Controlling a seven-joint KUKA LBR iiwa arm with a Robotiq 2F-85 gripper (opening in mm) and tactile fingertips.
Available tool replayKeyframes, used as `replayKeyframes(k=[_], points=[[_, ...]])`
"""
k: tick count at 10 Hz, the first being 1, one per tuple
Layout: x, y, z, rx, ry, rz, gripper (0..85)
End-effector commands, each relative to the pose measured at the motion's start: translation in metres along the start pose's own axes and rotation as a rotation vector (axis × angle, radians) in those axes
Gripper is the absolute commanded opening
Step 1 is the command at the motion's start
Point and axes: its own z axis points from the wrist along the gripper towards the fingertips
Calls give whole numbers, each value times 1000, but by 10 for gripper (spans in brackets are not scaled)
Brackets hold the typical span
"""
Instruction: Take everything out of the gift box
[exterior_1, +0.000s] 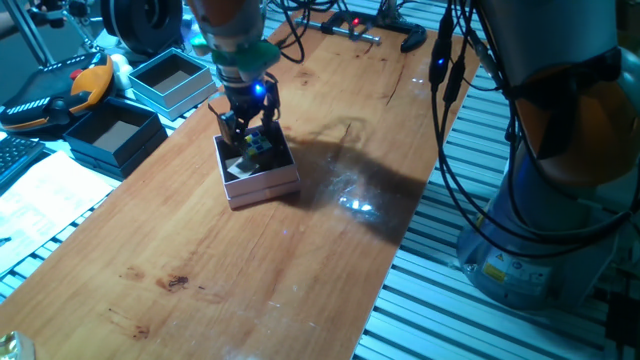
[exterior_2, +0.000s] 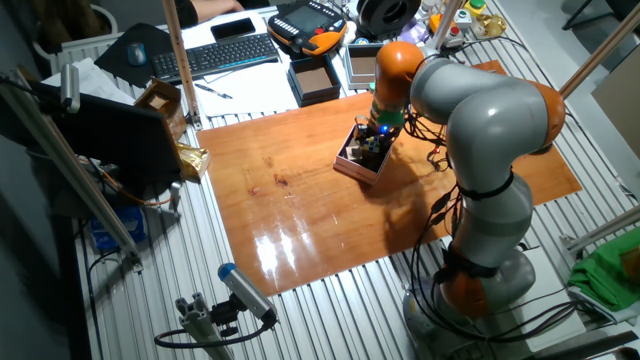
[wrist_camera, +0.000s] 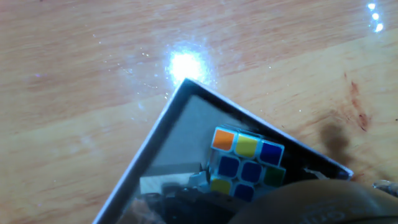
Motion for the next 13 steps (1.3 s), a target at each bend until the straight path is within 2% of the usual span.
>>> replayKeyframes(k=[1,8,10,11,13], points=[[0,-1,4,2,-12,0,740],[0,-5,25,-37,-41,-8,737],[0,-4,25,-38,-47,-6,723],[0,-4,25,-39,-47,-14,673],[0,-3,22,-54,-38,-53,407]])
